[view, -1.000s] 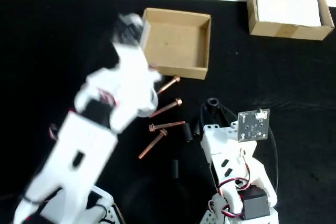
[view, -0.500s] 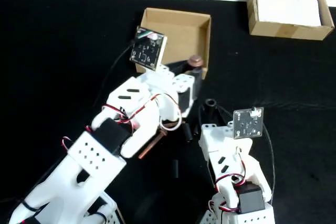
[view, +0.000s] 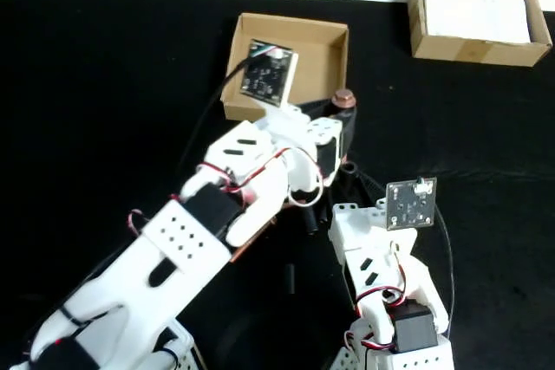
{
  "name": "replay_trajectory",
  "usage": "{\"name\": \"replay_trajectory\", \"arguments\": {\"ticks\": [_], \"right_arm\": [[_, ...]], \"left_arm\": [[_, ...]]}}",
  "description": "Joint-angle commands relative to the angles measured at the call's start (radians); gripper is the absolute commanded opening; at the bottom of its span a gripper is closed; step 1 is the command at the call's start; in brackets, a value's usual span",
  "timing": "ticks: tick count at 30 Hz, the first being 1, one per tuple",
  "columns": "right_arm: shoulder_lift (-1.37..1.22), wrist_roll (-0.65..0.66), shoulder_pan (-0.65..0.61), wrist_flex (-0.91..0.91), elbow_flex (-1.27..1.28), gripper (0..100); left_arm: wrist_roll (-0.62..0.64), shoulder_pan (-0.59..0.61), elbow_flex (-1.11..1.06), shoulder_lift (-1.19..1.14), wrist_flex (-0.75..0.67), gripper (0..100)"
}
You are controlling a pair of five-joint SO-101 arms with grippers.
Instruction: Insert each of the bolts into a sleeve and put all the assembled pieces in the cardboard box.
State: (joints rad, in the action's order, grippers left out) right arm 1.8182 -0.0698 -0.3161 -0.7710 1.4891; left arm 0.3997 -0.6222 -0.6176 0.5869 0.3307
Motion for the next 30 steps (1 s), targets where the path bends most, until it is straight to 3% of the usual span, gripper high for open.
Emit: {"name": "replay_trajectory", "arguments": {"ticks": [1, 30], "right_arm": [[0.015, -0.008, -0.004, 0.024, -0.015, 0.6], [0.015, -0.008, -0.001, 0.024, -0.005, 0.6]], "left_arm": [[0.006, -0.021, 0.053, -0.004, -0.032, 1], [0.006, -0.064, -0.03, -0.031, -0.031, 1]]}}
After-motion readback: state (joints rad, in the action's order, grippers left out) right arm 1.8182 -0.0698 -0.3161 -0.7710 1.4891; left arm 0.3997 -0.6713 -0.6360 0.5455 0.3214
